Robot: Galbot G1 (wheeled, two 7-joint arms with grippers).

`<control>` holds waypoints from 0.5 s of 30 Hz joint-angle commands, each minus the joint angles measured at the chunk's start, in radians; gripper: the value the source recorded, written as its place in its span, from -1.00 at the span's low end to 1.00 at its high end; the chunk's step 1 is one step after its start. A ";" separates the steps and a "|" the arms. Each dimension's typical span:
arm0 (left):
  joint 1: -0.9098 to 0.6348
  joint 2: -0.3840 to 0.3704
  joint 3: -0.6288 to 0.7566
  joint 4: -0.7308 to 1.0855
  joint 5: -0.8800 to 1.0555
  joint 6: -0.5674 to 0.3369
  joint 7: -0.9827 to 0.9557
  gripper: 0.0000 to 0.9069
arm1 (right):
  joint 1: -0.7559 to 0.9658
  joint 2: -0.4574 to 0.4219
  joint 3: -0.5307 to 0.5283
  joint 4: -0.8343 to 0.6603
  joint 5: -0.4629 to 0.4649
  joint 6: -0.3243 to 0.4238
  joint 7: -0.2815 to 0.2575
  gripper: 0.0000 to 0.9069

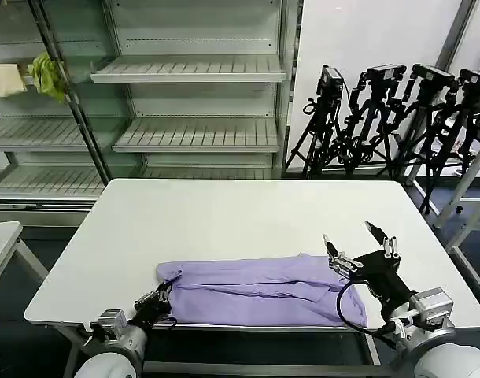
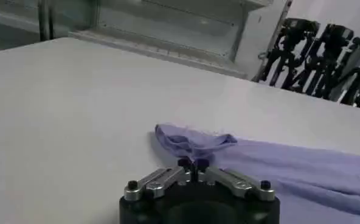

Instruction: Fold and organize the clothes.

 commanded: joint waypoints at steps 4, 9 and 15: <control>-0.034 0.065 -0.081 0.023 -0.021 0.003 0.004 -0.98 | 0.003 -0.002 0.007 -0.002 0.006 0.001 0.002 1.00; -0.048 0.131 -0.169 0.032 -0.055 0.012 0.004 -0.98 | 0.008 -0.002 0.008 -0.011 0.008 0.005 0.001 1.00; -0.044 0.209 -0.243 0.043 -0.077 0.013 0.006 -0.98 | 0.020 0.007 -0.005 -0.021 0.006 0.007 0.001 1.00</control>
